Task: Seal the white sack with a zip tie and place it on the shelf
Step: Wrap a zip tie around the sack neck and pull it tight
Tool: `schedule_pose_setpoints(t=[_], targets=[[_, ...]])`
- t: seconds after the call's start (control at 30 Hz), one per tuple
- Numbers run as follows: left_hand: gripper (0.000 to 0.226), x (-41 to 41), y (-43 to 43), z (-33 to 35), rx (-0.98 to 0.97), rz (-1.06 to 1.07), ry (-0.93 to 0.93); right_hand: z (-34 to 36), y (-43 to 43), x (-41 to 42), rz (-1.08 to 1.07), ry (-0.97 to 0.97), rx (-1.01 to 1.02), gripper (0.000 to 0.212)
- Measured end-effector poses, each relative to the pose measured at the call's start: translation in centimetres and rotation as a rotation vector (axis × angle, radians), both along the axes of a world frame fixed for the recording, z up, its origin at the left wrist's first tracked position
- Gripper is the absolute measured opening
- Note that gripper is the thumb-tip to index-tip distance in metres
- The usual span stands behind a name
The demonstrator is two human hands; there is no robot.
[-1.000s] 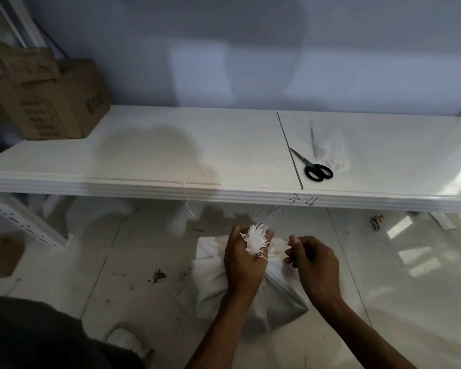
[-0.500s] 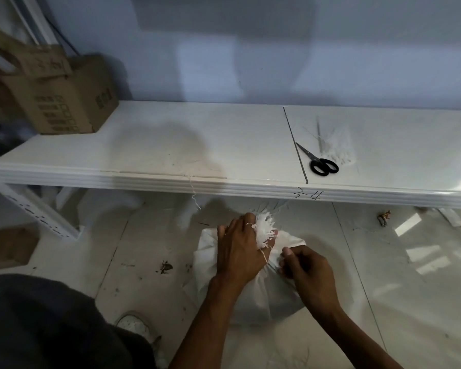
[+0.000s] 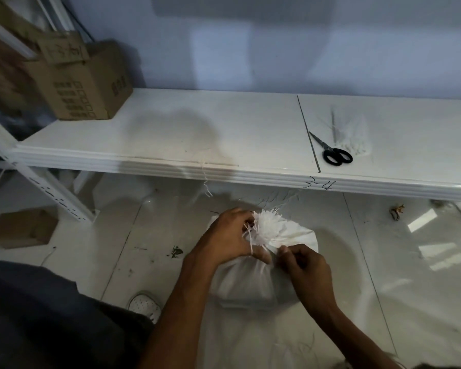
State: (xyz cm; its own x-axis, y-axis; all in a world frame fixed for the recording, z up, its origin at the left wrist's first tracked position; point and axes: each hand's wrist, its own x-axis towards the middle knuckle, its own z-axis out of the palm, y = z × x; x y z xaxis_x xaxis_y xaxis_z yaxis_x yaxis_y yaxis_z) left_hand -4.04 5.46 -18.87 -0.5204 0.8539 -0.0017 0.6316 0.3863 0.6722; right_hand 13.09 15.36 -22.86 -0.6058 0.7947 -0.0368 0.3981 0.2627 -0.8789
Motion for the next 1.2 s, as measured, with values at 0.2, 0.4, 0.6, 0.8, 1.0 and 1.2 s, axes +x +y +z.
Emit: schedule_pose_setpoints(t=[0.2,0.4,0.6,0.8,1.0,1.2], targets=[[0.054,-0.8,-1.4,3.1,-0.196,-0.075,-0.115,0.2,0.2,0.2,-0.012,0.032,-0.024,0.022],[0.069,-1.7,-2.7,5.5,-0.3,-0.039,-0.408,0.1,0.3,0.0,-0.019,0.015,-0.021,0.022],[0.082,-1.4,-2.9,5.3,-0.173,0.037,-0.749,0.3,0.3,0.0,-0.028,0.018,-0.033,0.022],[0.028,-0.4,-2.4,3.7,-0.025,0.24,-0.628,0.3,0.0,0.1,-0.019,0.023,-0.052,0.022],[0.014,0.0,-2.6,3.0,-0.051,0.323,-0.73,1.0,-0.2,0.3,-0.044,0.113,-0.255,0.021],[0.011,0.1,-2.9,3.5,-0.234,0.223,-0.837,2.0,-0.2,0.2,-0.009,0.124,-0.492,0.016]])
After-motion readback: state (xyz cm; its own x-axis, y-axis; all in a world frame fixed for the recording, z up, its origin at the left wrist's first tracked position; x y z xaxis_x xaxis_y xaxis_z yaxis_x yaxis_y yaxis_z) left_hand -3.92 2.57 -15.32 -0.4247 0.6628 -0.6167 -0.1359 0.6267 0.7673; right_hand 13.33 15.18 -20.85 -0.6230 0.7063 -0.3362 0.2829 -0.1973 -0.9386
